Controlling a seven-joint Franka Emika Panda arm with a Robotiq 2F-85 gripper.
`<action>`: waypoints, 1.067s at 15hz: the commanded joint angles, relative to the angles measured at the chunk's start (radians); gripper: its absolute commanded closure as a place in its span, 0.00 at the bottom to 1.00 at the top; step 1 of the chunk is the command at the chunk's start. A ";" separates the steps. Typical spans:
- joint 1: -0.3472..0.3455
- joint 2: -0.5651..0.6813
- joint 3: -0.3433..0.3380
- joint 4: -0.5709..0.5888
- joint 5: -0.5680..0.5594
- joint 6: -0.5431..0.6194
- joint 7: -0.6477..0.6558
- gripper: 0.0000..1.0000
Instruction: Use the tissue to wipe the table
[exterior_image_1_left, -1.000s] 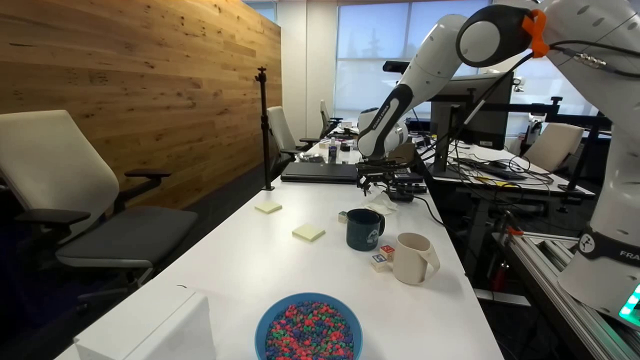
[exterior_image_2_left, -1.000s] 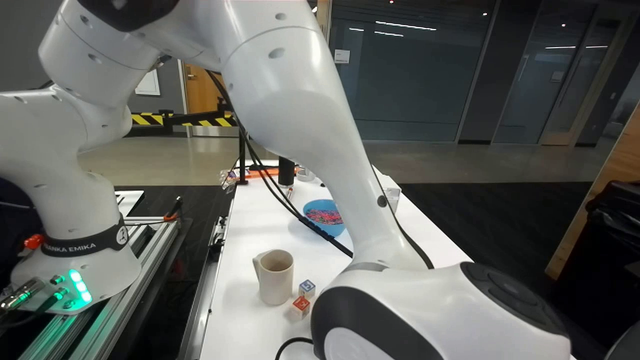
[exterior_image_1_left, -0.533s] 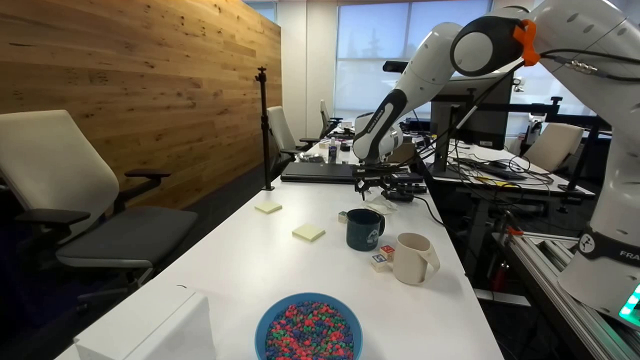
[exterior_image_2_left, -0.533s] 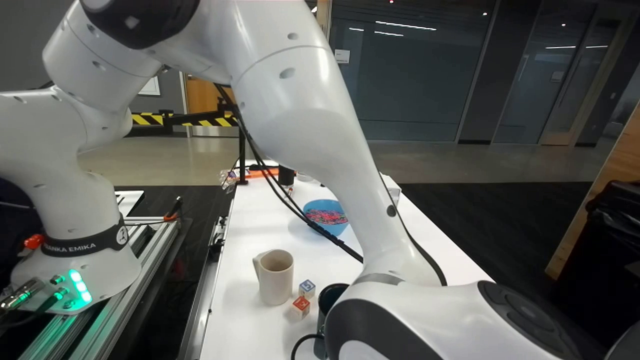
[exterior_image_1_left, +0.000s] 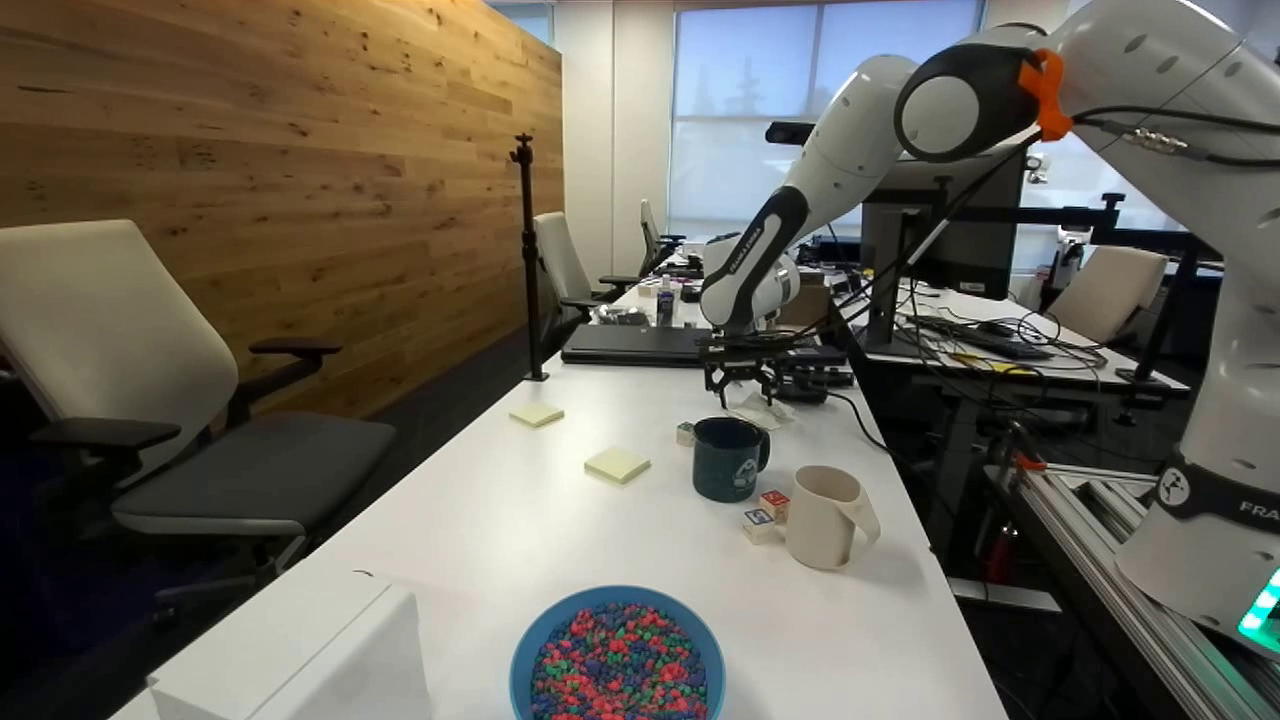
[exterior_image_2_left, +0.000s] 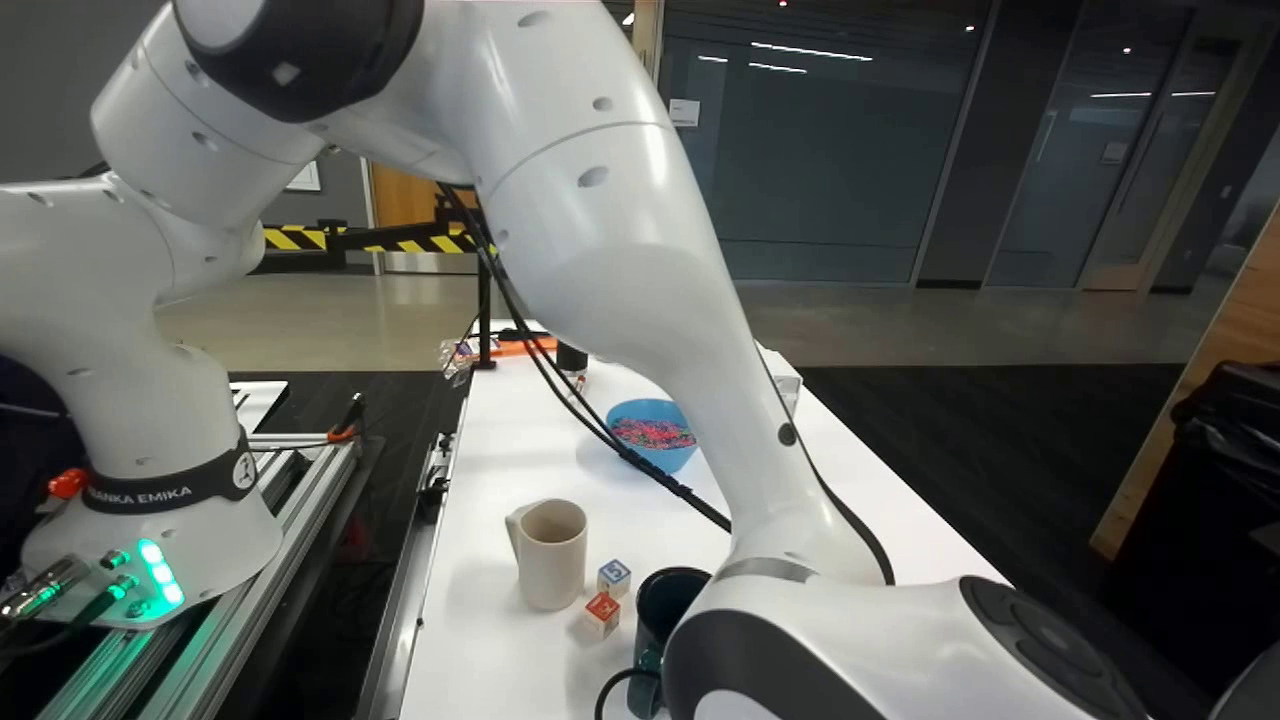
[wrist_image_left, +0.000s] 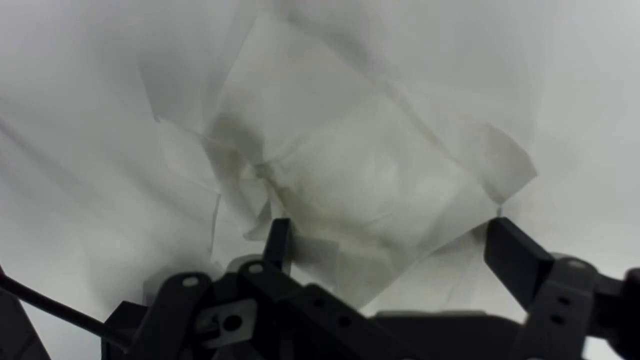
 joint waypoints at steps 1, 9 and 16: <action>-0.020 0.032 0.011 0.051 0.026 -0.028 0.013 0.00; -0.017 0.037 0.009 0.074 0.021 -0.038 0.027 0.62; -0.023 0.046 0.006 0.091 0.020 -0.042 0.049 1.00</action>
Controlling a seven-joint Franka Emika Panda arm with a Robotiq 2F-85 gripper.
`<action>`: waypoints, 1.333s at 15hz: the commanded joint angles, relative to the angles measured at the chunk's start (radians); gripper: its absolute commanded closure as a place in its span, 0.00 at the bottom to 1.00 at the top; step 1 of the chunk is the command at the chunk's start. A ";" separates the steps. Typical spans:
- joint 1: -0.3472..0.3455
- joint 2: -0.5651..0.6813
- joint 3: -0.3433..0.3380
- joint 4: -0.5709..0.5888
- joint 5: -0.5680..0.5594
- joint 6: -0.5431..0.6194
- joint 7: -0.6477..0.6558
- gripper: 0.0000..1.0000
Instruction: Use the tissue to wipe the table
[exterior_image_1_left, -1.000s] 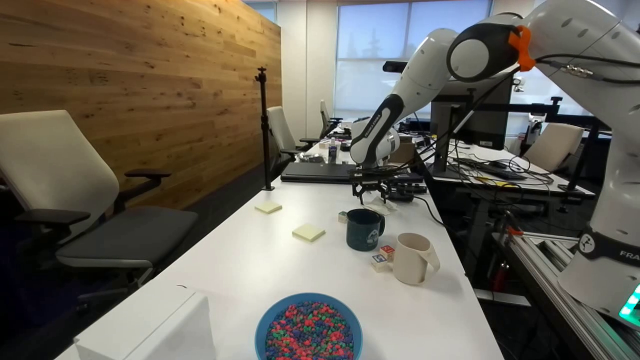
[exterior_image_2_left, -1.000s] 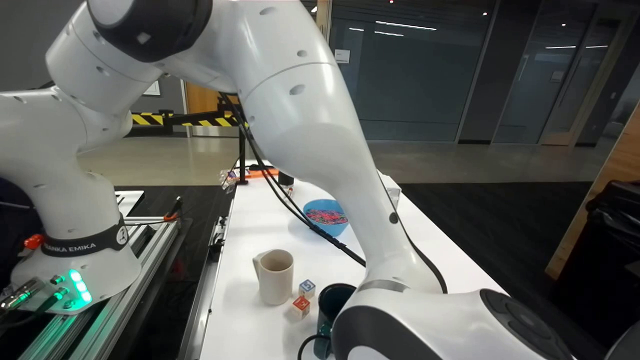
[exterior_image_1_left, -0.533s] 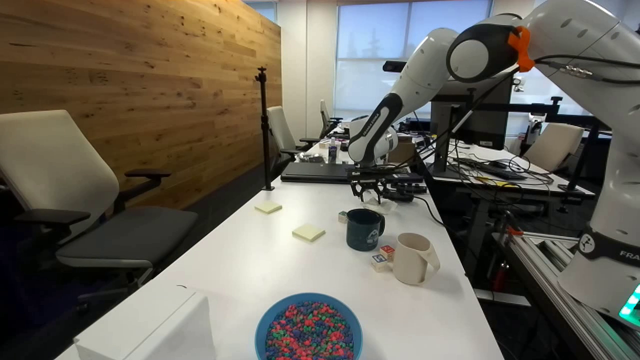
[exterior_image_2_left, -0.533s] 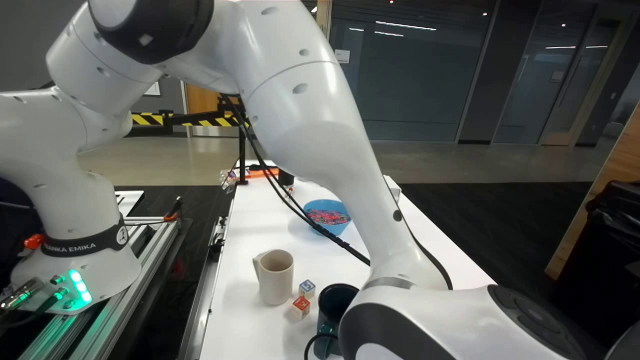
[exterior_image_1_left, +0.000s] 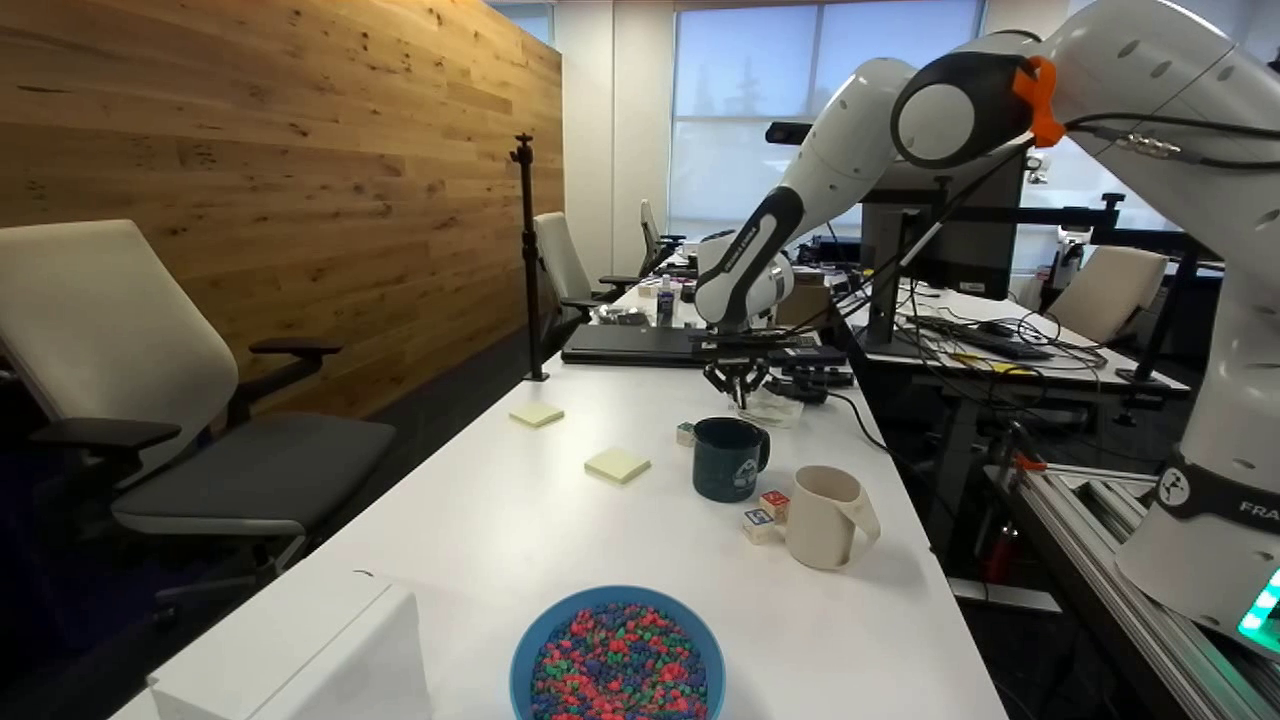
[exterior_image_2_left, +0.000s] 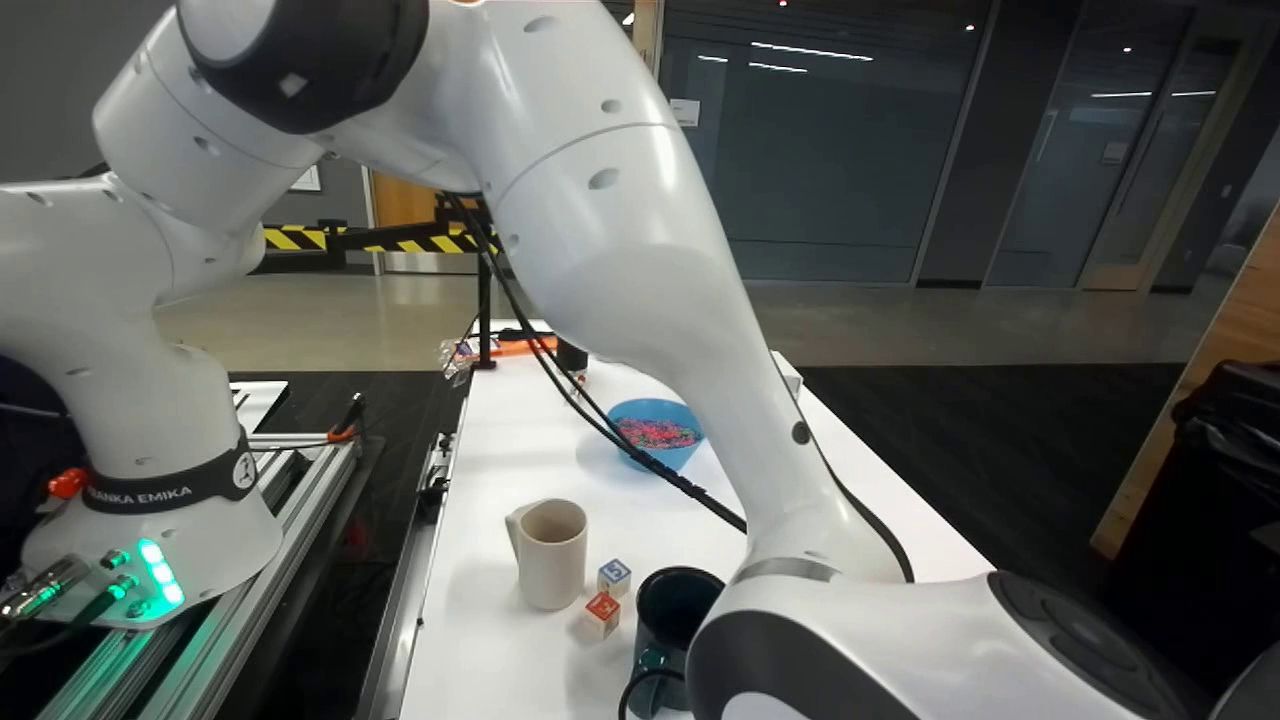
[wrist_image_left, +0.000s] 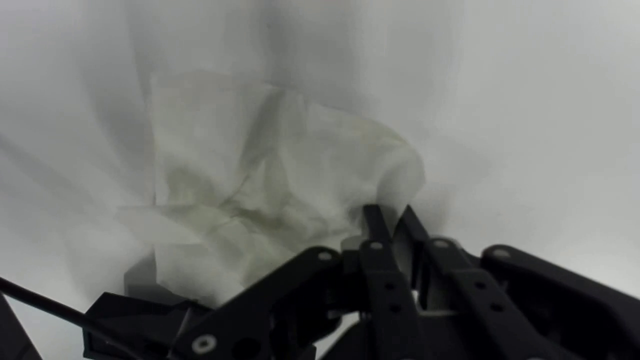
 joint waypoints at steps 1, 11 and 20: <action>-0.018 0.028 0.002 0.043 0.019 -0.028 0.022 1.00; 0.000 -0.054 -0.008 -0.030 0.014 -0.003 0.026 0.54; 0.062 -0.101 -0.057 -0.123 -0.060 -0.022 0.035 0.00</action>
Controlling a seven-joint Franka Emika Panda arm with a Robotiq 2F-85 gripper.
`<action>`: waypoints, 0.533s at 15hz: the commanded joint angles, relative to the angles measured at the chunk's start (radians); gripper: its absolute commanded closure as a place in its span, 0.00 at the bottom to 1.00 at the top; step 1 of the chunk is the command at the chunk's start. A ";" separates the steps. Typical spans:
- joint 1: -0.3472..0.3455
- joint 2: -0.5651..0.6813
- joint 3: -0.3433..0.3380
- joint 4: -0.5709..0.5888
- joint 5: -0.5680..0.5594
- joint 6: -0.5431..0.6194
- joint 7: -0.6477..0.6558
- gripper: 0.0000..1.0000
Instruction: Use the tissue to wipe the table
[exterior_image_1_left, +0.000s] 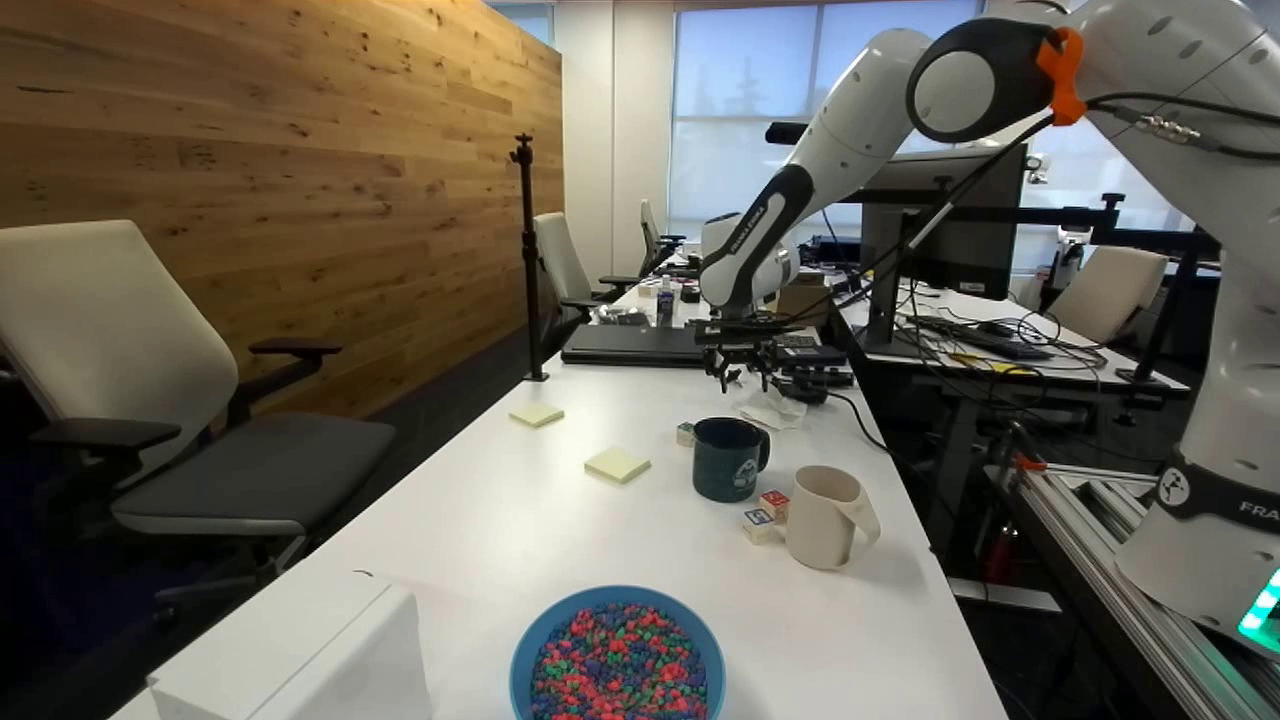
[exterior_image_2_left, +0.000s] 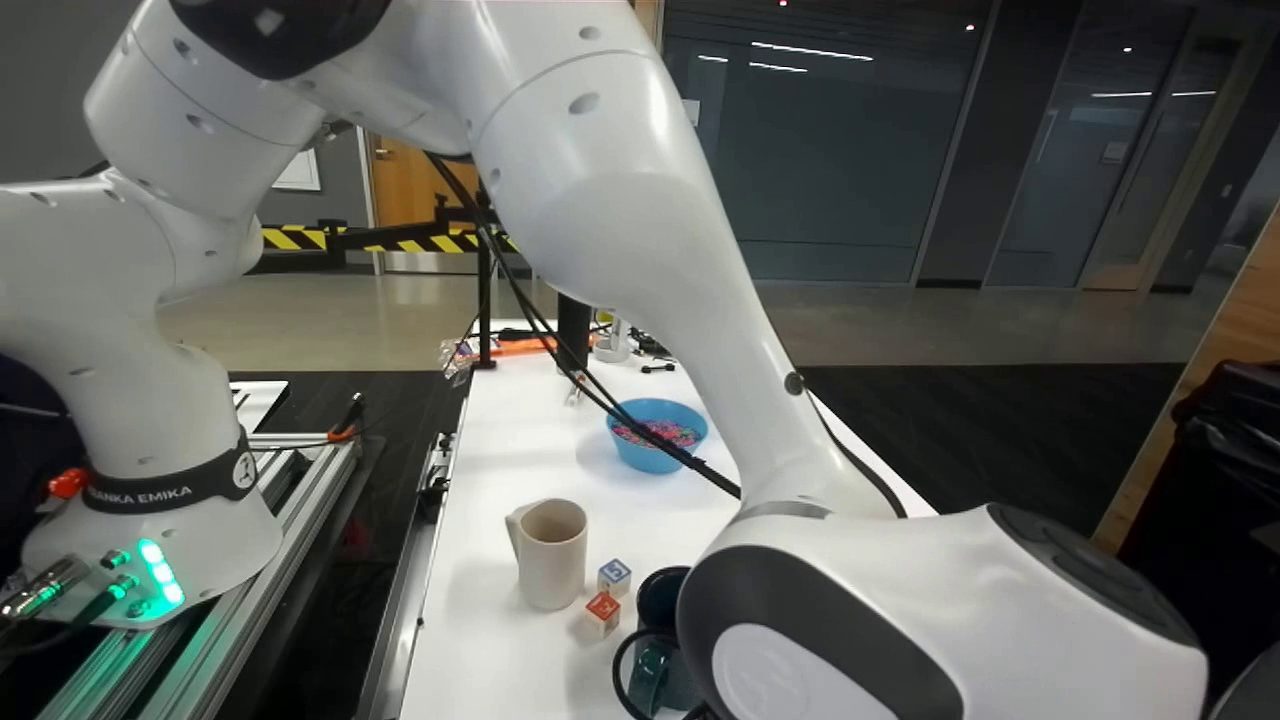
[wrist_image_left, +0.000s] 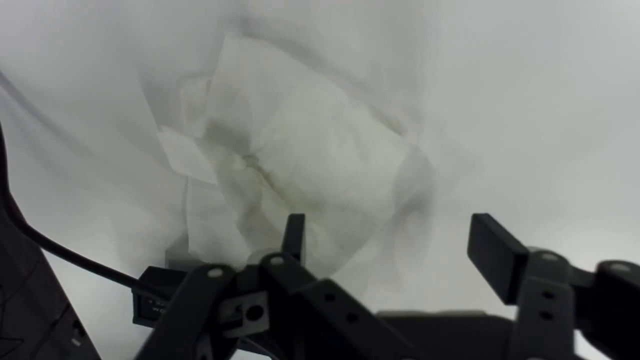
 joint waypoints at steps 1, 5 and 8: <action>0.029 -0.008 -0.029 -0.055 -0.049 -0.010 0.018 0.00; 0.046 0.023 -0.061 -0.084 -0.091 0.010 0.022 0.00; 0.037 0.050 -0.068 -0.079 -0.096 0.020 0.022 0.00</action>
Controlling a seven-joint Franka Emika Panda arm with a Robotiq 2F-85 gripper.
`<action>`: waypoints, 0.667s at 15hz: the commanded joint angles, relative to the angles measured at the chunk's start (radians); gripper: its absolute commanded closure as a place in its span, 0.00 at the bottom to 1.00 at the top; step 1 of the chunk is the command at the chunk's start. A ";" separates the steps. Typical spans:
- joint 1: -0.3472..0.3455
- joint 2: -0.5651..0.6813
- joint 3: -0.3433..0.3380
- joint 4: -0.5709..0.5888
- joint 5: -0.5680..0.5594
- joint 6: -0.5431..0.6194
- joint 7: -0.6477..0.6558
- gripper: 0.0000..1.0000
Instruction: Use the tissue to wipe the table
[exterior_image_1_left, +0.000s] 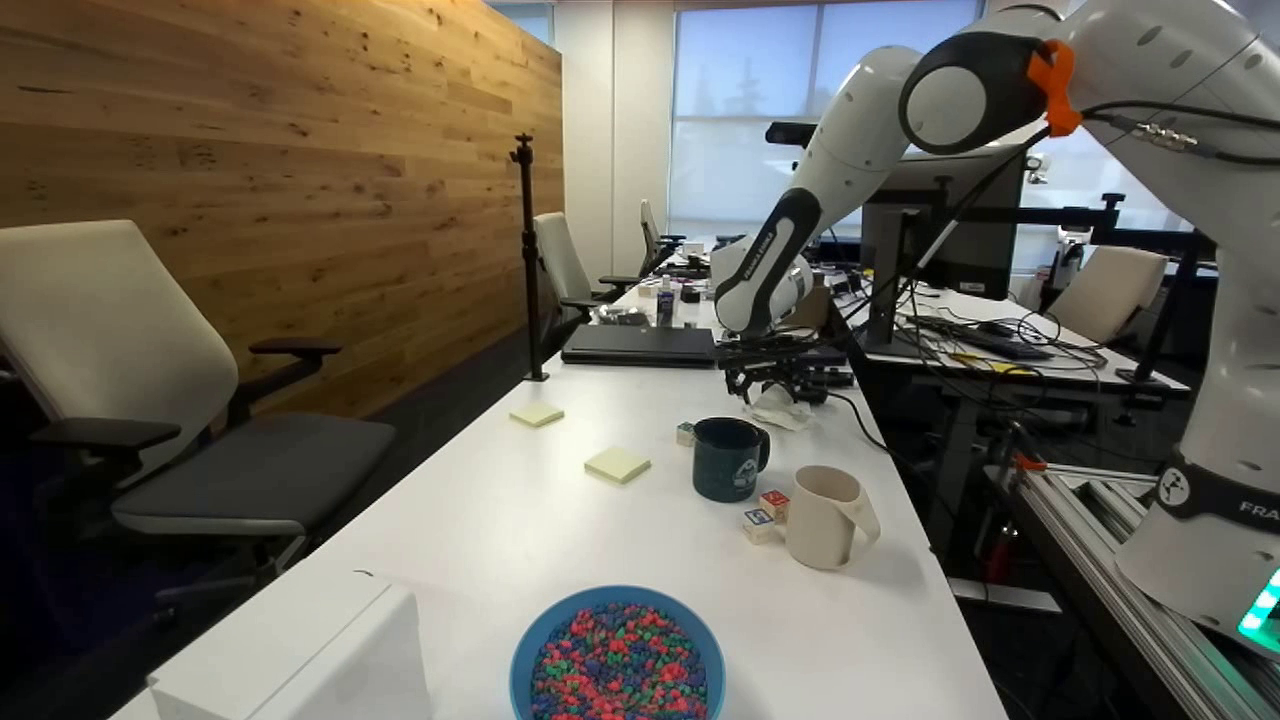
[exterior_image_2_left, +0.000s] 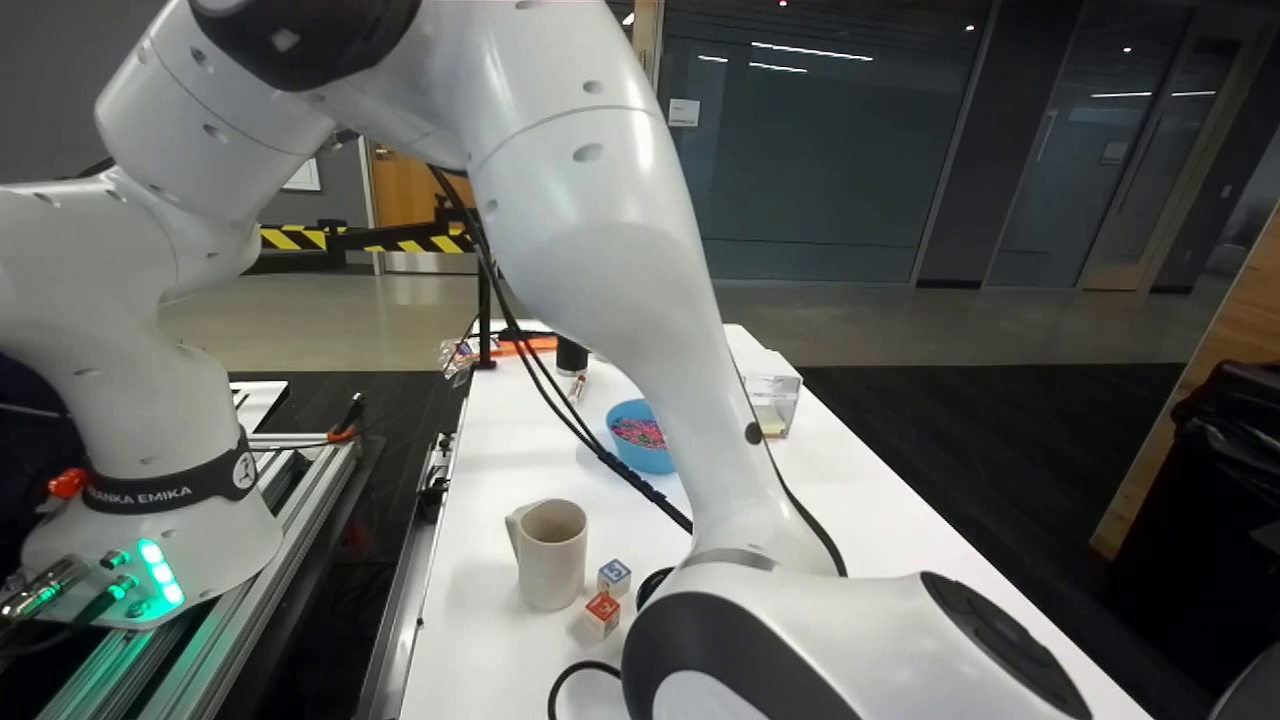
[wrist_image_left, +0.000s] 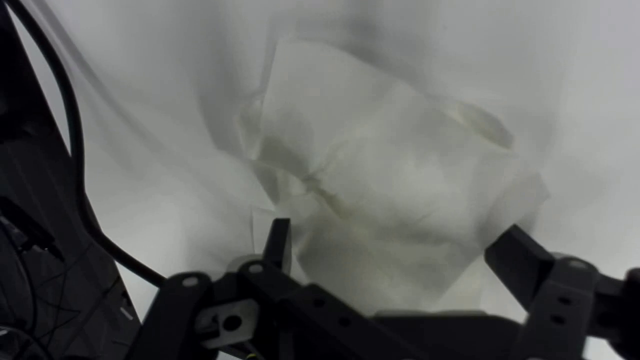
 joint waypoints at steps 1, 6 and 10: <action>0.001 0.026 -0.016 -0.001 -0.025 0.025 0.021 0.00; -0.003 0.049 -0.009 0.017 -0.005 0.068 0.031 0.00; 0.001 0.059 -0.013 0.022 -0.002 0.096 0.042 0.41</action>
